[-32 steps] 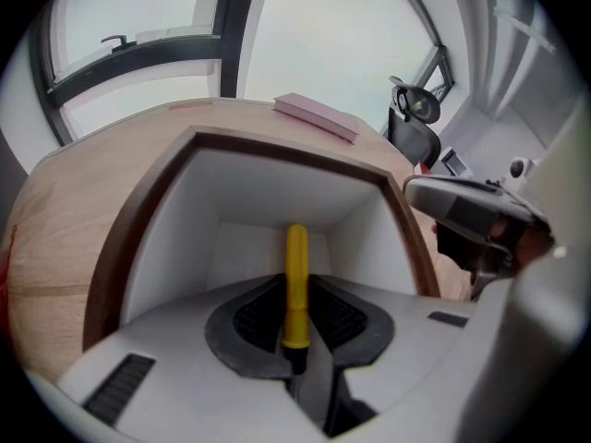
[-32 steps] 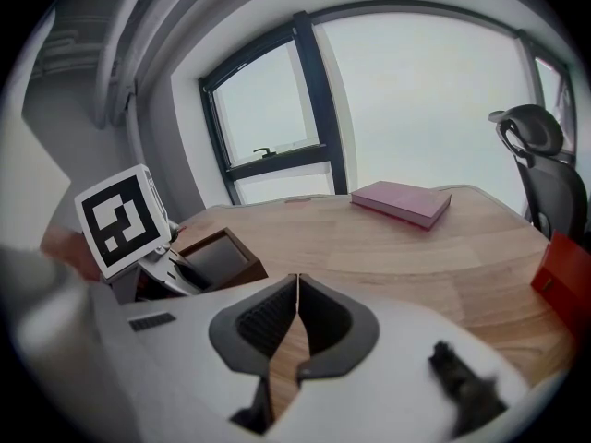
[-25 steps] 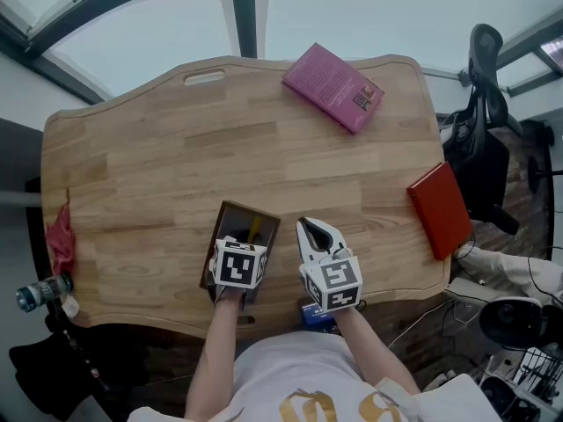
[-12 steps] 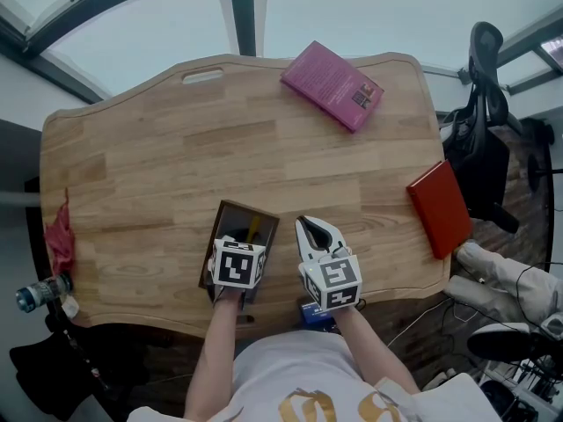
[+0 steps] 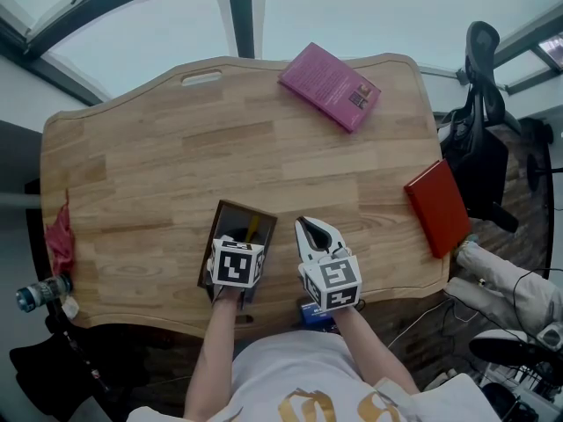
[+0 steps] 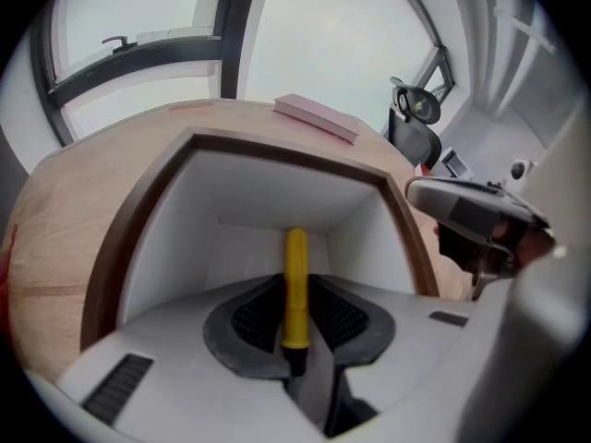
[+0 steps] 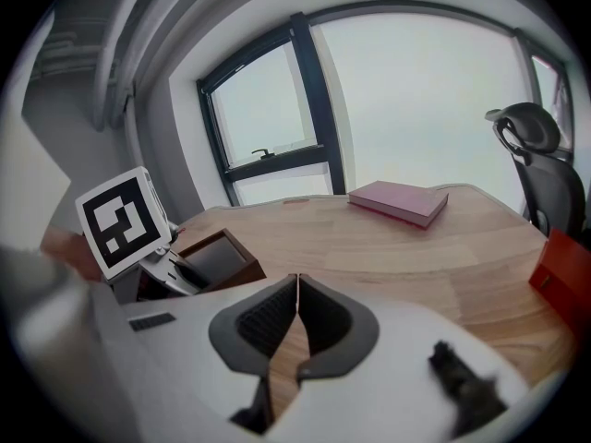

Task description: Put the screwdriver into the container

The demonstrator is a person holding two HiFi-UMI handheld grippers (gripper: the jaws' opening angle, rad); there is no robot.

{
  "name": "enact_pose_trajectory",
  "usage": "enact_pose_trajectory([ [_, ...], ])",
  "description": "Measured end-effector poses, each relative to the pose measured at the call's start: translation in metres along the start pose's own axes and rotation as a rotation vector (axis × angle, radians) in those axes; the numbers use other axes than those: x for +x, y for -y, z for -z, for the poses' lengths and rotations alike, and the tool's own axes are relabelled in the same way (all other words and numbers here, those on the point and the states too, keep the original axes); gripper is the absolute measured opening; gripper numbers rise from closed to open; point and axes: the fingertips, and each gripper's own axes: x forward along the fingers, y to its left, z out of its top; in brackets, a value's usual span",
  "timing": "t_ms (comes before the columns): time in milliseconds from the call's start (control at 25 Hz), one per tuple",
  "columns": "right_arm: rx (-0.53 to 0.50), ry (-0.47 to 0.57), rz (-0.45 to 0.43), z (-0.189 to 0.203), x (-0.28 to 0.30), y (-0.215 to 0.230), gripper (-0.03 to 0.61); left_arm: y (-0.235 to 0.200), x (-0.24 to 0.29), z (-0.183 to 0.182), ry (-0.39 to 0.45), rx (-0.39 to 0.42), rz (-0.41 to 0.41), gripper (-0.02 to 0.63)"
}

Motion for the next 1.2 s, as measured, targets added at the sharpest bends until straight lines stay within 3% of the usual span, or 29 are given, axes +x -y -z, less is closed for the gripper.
enact_pose_trajectory([
  [760,0.008,0.031,0.015,-0.003,-0.015,0.006,0.032,0.003,-0.016,-0.014,0.074,0.016,-0.028,0.104],
  [1200,-0.006,0.045,0.004,-0.004,-0.022,-0.001,0.032,0.002,-0.031,-0.016,0.133,0.02,-0.062,0.026],
])
